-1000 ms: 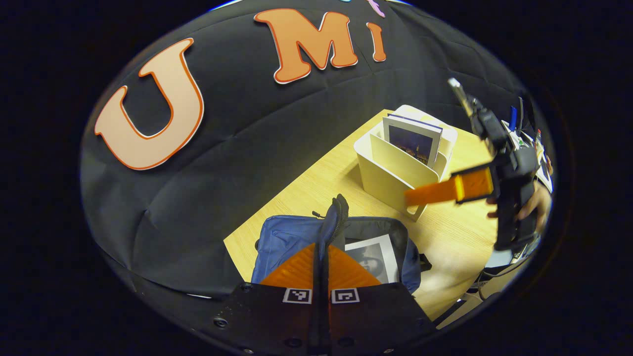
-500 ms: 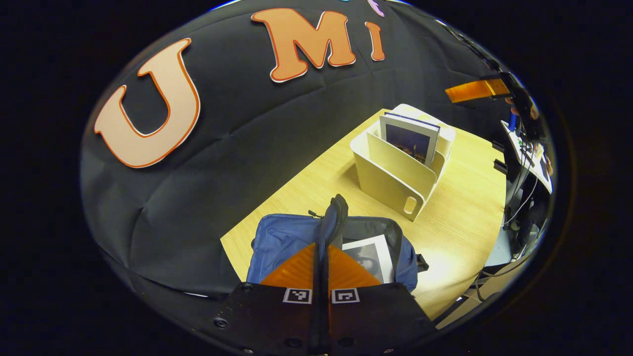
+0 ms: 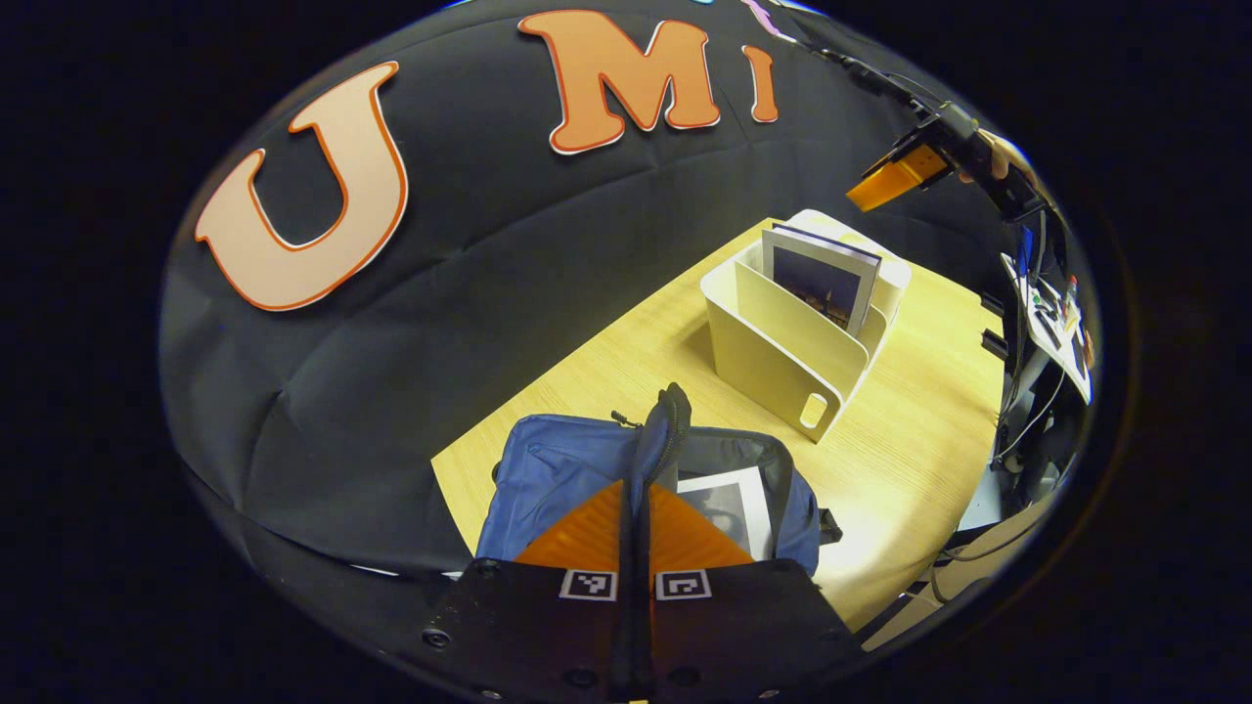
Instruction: Open the schoolbag, grab two books from the bookshelf and put them into the schoolbag.
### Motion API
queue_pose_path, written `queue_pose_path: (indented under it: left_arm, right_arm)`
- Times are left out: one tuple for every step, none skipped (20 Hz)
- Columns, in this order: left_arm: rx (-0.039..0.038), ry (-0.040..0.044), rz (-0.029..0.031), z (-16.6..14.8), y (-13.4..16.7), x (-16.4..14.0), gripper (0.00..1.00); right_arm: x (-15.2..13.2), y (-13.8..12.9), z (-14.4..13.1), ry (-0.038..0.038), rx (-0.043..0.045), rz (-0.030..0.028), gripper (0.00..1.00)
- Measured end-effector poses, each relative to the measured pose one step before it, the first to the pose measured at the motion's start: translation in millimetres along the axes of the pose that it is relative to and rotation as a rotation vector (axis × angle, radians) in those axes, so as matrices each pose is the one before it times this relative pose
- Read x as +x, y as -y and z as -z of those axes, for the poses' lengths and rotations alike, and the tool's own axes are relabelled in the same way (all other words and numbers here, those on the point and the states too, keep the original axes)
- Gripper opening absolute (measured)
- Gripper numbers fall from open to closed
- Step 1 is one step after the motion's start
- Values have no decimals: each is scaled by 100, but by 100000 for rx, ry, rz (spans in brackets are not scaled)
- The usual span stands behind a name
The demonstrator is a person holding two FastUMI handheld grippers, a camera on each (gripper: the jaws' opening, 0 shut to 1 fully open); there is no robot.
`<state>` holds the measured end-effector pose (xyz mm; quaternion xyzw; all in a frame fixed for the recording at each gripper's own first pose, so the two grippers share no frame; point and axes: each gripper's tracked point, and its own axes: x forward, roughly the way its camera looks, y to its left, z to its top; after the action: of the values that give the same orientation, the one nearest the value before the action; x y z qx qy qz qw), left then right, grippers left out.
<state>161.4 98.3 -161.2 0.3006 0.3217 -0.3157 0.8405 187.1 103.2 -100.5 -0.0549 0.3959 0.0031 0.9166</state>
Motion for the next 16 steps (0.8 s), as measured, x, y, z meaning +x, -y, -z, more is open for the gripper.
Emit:
queue_pose_path:
  left_arm:
    - [-346,-162,-110,63,-46,-20,1]
    - [-262,-190,-47,-47,-23,81,0]
    - [-59,-241,22,115,-47,43,0]
    - [-49,-200,3,32,-24,21,1]
    - [-33,-433,319,100,60,63,1]
    - [-141,-368,-6,9,57,-40,0]
    - [-216,-269,131,-45,-28,178,0]
    - [-96,-46,177,-46,123,0,0]
    - [-46,2,97,52,25,62,0]
    - [-49,-93,155,-29,96,-16,0]
    - [3,-111,29,49,-28,-91,0]
    - [-112,-96,-93,-4,-20,43,0]
    - [-21,-58,-95,37,-89,95,0]
    - [-45,-133,-18,-7,-4,58,0]
    - [38,356,-190,-28,-56,-50,0]
    - [32,29,-114,65,28,85,0]
  right_arm:
    - [860,-24,-54,-1854,-384,-227,98]
    - [738,30,-119,-1760,-568,372,98]
    - [955,-28,-12,-2051,-959,175,98]
    - [907,57,97,-2315,-996,180,98]
    - [906,217,216,-2463,-690,275,98]
    - [929,26,234,-2453,-672,-252,98]
    - [730,80,171,-2292,-188,356,98]
    - [658,-35,52,-1553,-138,90,98]
    - [543,-39,17,-1709,132,-62,98]
    - [478,-90,-10,-1575,186,-525,98]
    - [509,-50,-29,-1470,84,-38,98]
    - [563,-158,176,-1470,-552,-325,98]
    - [439,-218,153,-1575,-619,-554,98]
    - [419,-261,206,-1702,-388,-353,98]
    - [423,-137,188,-1685,-564,-65,98]
    - [255,-48,91,-1157,-607,120,98]
